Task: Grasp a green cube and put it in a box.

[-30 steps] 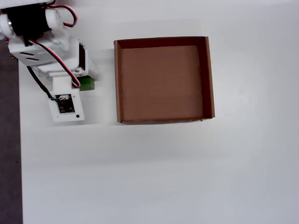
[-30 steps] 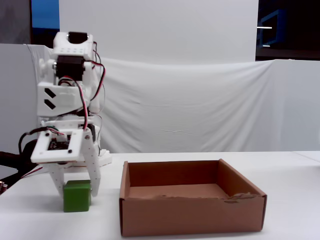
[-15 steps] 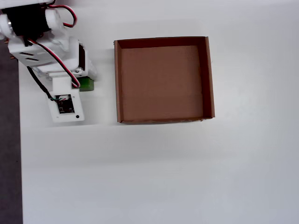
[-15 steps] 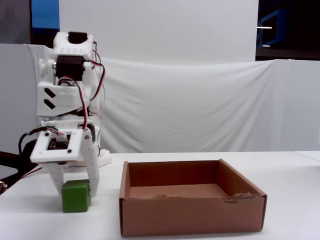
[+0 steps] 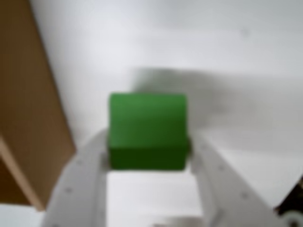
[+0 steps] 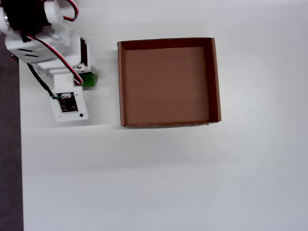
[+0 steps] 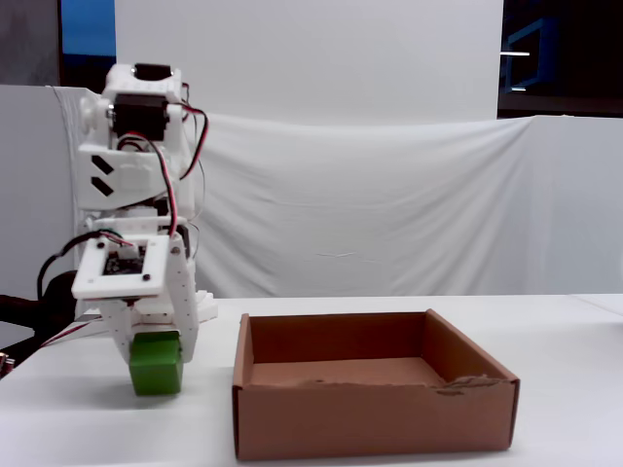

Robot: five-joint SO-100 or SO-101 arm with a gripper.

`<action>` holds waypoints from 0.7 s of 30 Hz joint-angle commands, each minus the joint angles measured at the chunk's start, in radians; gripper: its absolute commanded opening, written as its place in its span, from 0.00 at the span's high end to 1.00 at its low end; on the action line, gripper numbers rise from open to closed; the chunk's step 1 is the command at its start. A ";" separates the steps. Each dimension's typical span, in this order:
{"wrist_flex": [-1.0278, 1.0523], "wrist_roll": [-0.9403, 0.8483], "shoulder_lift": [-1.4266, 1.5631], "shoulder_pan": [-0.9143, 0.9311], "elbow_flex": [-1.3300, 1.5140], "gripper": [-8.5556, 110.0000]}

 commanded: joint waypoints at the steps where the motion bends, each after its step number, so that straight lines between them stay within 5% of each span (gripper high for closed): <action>1: 0.029 -0.009 0.058 -0.018 -0.081 0.81; 21: 0.158 0.002 0.216 -0.204 -0.215 0.81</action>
